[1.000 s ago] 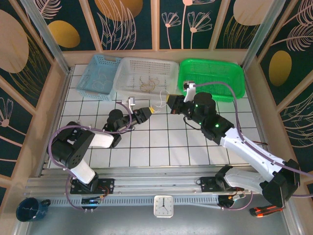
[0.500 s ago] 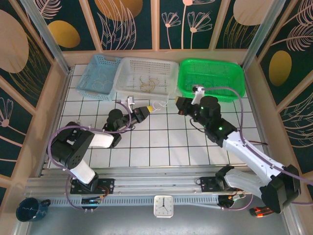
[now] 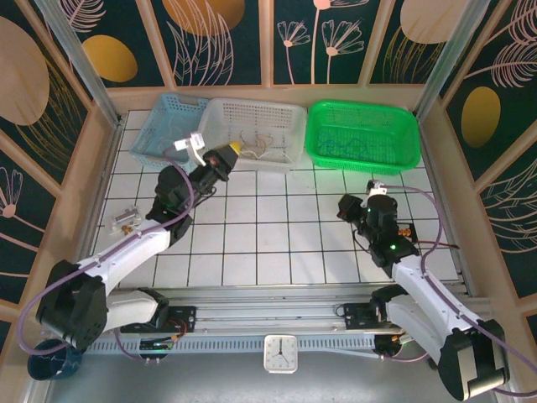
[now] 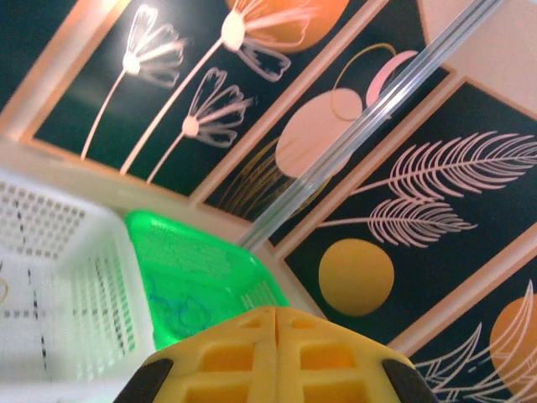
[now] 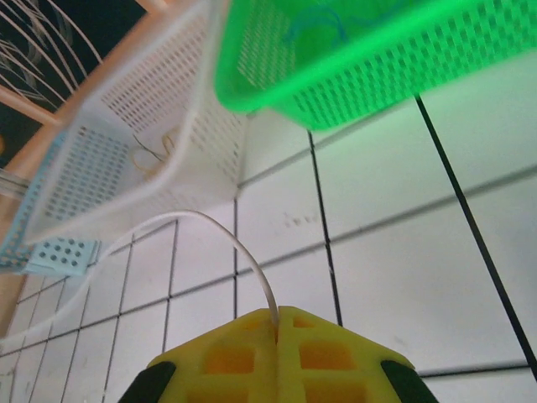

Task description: Untangle the cables

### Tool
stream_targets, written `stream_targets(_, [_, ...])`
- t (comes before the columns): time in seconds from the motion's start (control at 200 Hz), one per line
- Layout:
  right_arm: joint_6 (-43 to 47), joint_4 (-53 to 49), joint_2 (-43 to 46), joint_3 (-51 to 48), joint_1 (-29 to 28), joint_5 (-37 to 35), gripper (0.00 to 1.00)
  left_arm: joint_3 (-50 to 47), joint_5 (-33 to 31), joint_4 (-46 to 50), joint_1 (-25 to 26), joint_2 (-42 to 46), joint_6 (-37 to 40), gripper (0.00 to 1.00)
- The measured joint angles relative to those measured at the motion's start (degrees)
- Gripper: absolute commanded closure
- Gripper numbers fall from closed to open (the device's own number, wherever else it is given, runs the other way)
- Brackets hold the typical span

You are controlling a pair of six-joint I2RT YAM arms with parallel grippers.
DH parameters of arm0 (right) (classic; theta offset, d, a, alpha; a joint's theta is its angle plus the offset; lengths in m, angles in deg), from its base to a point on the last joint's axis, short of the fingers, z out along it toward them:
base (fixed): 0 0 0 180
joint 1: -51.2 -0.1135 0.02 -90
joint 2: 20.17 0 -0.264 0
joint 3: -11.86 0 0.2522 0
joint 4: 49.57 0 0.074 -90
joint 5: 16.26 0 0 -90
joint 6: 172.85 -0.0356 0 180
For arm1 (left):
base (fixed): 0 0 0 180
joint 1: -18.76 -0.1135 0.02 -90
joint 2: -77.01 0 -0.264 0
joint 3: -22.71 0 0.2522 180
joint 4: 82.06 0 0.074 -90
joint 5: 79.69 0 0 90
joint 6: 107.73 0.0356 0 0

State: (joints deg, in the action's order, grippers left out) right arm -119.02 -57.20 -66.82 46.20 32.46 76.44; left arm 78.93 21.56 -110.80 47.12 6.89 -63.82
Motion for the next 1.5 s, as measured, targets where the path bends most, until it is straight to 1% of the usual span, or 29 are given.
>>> stream_targets(0.15, [-2.84, 2.56, -0.26, -4.52, -1.01, 1.29, 1.00, 9.97, 0.15, 6.19, -0.61, -0.96, 2.75, 1.00])
stream_targets(0.39, [-5.90, 6.69, -1.79, -6.82, -7.96, 0.33, 1.00, 25.20, 0.79, 12.68, -0.61, -5.33, 6.32, 1.00])
stream_targets(0.535, [-7.65, 10.34, -4.85, -8.17, -11.76, -0.33, 1.00, 33.88, 1.95, 16.72, -0.61, -8.11, 8.11, 1.00])
stream_targets(0.636, [-8.22, 12.61, -7.15, -8.41, -13.81, -0.76, 1.00, 38.21, 2.56, 18.75, -0.61, -9.25, 9.05, 1.00])
stream_targets(0.711, [-8.37, 14.40, -8.41, -8.37, -14.86, -0.72, 1.00, 39.76, 3.15, 19.61, -0.61, -9.62, 9.44, 1.00])
stream_targets(0.826, [-8.31, 15.52, -10.25, -7.45, -15.39, 0.02, 1.00, 39.36, 3.23, 20.00, -0.61, -9.66, 9.49, 1.00])
stream_targets(1.011, [-7.17, 15.54, -13.64, -2.93, -15.56, 3.87, 1.00, 32.74, 1.01, 19.65, -0.61, -8.55, 9.97, 1.00])
stream_targets(1.066, [-6.38, 15.45, -14.29, -1.14, -15.54, 5.22, 0.89, 31.91, -0.44, 20.81, -0.63, -8.57, 10.69, 1.00])
stream_targets(1.156, [-4.79, 14.73, -14.67, 1.90, -15.56, 6.91, 0.68, 32.06, -2.86, 22.47, -0.83, -8.50, 12.55, 1.00])
stream_targets(1.246, [-3.50, 13.75, -14.64, 4.83, -15.56, 7.98, 0.53, 32.70, -5.16, 23.04, -1.44, -8.46, 14.36, 1.00])
stream_targets(1.306, [-2.56, 13.20, -14.58, 6.32, -15.61, 8.37, 0.47, 33.03, -6.88, 23.30, -2.19, -8.33, 15.34, 1.00])
stream_targets(1.501, [-0.28, 10.29, -13.14, 7.89, -15.58, 8.98, 0.36, 34.29, -11.43, 23.47, -5.46, -7.96, 17.66, 1.00])
